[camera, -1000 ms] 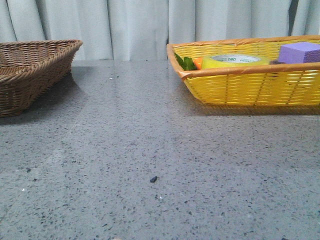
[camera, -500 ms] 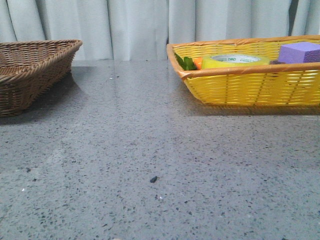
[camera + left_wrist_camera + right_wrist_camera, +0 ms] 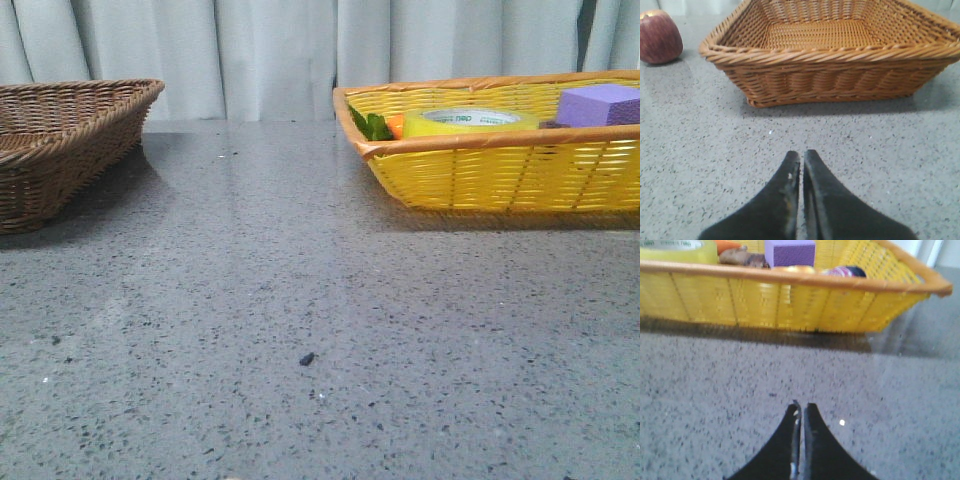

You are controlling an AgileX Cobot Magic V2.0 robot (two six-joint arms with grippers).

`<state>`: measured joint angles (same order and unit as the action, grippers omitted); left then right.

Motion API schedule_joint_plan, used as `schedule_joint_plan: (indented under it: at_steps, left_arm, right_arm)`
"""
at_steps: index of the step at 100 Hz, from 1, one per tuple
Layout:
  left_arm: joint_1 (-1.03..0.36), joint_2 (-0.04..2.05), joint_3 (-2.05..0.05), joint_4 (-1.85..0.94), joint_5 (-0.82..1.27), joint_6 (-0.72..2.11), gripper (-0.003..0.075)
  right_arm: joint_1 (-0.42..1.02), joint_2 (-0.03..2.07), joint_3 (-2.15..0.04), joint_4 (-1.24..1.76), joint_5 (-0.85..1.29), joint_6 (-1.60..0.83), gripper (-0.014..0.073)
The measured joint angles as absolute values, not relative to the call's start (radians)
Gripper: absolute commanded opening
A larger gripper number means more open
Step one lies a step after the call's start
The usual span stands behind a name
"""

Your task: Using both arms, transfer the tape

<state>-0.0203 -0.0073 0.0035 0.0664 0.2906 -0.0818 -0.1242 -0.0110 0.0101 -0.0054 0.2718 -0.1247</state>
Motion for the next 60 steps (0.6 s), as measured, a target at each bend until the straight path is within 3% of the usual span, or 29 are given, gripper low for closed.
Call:
schedule_joint_plan:
  at_steps: [60]
  left_arm:
    - [-0.02, -0.007, 0.003, 0.051, 0.12, -0.082, -0.002]
  right_arm:
    - [-0.124, -0.011, 0.01, -0.009, -0.058, -0.125, -0.0074]
